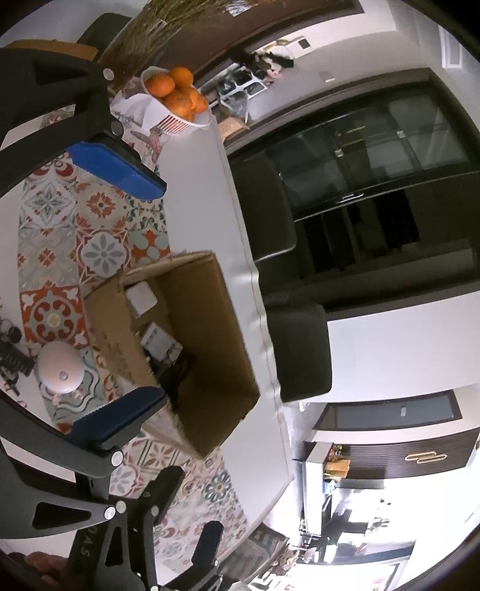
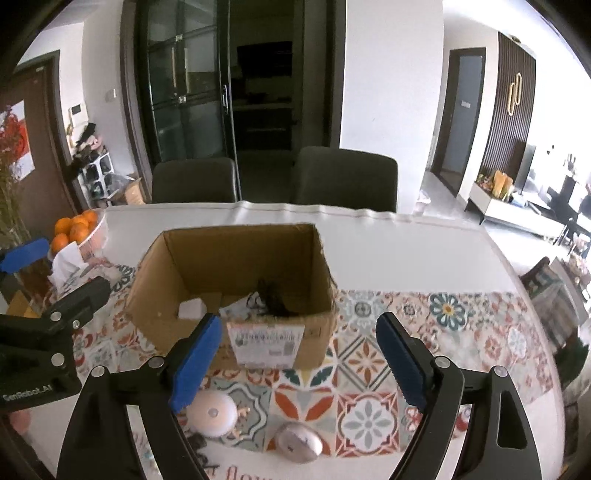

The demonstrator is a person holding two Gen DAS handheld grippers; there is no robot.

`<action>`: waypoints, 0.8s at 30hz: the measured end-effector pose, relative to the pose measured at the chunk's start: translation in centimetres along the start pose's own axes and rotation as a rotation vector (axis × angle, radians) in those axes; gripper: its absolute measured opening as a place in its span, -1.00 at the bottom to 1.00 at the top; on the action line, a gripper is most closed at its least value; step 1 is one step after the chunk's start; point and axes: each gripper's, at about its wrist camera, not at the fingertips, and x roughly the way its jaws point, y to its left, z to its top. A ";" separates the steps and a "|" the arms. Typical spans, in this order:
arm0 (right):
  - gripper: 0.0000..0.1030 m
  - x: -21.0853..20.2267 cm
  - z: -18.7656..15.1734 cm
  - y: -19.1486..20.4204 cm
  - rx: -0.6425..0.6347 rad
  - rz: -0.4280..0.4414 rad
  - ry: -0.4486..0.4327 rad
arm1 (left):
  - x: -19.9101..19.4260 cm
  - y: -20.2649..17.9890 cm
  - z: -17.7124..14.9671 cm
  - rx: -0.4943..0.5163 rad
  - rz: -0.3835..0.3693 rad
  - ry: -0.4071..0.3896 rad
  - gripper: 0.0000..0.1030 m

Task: Organize rigid objects
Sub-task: 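Withdraw both tools from the box toward the remaining items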

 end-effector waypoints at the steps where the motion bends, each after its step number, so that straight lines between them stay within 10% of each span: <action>1: 0.66 -0.2 -0.5 0.0 0.003 0.001 0.001 | -0.1 -0.3 -0.3 0.003 -0.001 0.001 1.00; 24: 0.66 2.2 -9.4 -1.1 0.048 0.054 0.103 | 2.6 -3.8 -7.8 0.037 -0.080 0.154 0.99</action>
